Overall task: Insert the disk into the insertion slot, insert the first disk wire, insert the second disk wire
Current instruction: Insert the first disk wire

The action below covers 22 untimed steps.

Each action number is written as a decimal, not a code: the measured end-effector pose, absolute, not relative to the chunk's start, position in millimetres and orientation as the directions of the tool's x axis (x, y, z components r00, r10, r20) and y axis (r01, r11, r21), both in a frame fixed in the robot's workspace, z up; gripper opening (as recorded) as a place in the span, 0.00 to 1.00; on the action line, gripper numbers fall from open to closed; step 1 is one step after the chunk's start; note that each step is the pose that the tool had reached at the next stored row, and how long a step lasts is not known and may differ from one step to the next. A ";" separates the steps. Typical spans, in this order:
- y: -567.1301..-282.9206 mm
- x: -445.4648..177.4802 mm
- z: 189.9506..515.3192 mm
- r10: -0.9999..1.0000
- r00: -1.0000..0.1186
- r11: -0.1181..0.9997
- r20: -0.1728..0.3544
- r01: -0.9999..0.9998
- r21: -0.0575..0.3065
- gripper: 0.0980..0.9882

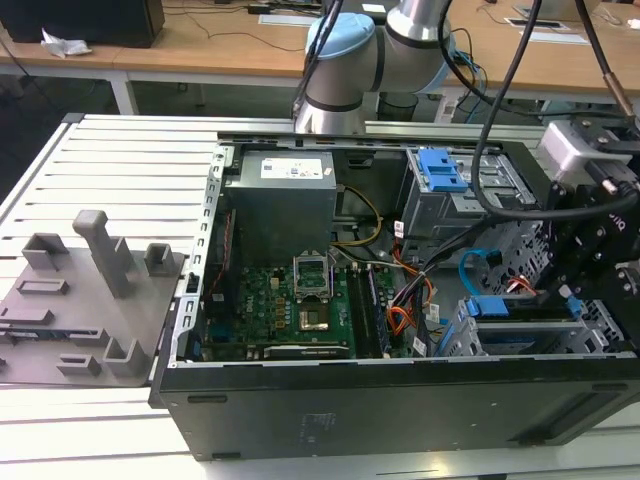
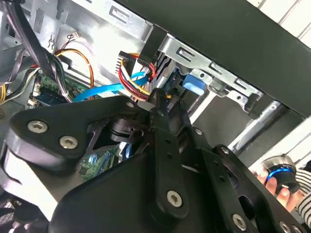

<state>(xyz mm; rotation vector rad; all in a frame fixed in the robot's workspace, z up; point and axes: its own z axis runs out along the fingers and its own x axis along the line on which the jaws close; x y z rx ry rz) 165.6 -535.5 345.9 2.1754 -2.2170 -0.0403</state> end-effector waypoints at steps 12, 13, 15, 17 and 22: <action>-535.5 165.6 366.7 -1.000 -0.019 0.019 0.007 -0.999 0.043 0.16; -535.4 165.6 366.7 -1.000 -0.019 0.019 0.007 -0.999 0.043 0.09; -535.5 165.6 366.7 -1.000 -0.019 0.019 0.007 -0.999 0.043 0.01; -535.4 165.6 366.7 -1.000 -0.019 0.019 0.007 -0.999 0.043 0.01; -535.4 151.7 366.8 -1.000 -0.019 0.019 0.007 -0.999 0.043 0.01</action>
